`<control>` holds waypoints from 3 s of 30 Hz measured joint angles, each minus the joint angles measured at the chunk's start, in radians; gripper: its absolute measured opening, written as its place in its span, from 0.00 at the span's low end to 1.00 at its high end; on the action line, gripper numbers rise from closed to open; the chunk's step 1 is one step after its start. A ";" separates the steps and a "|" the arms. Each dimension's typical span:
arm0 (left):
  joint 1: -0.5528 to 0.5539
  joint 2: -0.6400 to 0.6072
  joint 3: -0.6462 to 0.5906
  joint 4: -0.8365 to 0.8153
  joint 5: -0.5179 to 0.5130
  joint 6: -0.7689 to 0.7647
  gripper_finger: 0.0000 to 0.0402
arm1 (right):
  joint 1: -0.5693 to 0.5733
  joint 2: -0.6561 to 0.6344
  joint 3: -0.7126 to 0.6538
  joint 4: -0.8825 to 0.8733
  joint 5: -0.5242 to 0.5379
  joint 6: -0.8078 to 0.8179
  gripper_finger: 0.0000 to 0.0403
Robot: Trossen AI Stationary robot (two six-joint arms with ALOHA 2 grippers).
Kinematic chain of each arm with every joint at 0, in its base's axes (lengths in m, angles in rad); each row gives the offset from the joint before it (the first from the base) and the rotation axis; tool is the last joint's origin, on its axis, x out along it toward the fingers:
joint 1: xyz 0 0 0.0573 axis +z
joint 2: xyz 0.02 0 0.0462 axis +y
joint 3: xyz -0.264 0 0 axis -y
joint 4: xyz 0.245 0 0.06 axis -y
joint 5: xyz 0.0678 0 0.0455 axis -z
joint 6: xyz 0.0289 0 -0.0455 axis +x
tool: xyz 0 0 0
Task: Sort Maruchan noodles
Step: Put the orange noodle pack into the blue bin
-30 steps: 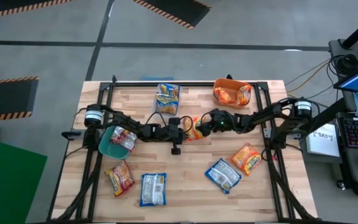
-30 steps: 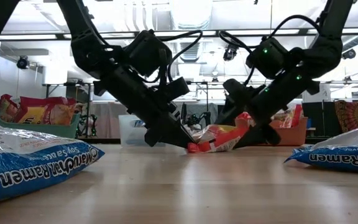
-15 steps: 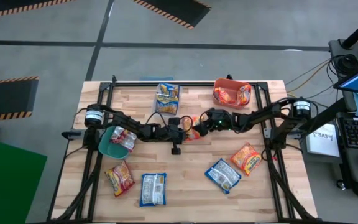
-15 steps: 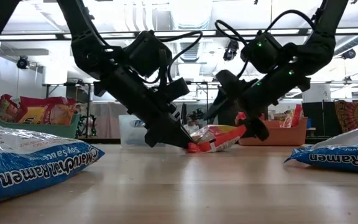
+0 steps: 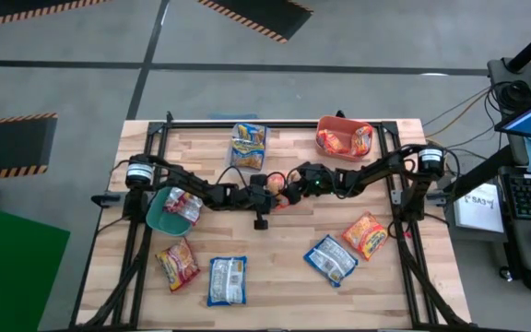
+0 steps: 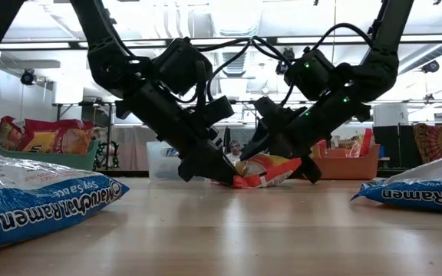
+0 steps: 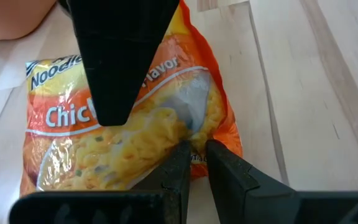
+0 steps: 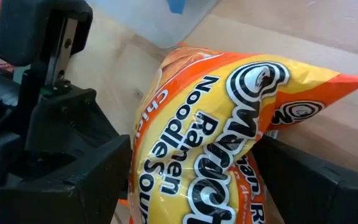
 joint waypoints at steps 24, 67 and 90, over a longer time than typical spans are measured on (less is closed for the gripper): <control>0.000 -0.006 0.005 0.009 0.001 -0.005 0.10 | -0.001 -0.006 -0.003 0.016 -0.037 -0.033 0.36; -0.054 -0.624 -0.243 -0.012 -0.008 -0.017 0.23 | -0.062 -0.482 0.496 -1.357 0.053 -0.115 0.14; -0.054 -0.622 -0.243 -0.009 -0.008 -0.030 0.23 | -0.658 -0.206 0.835 -1.874 0.132 -0.399 0.14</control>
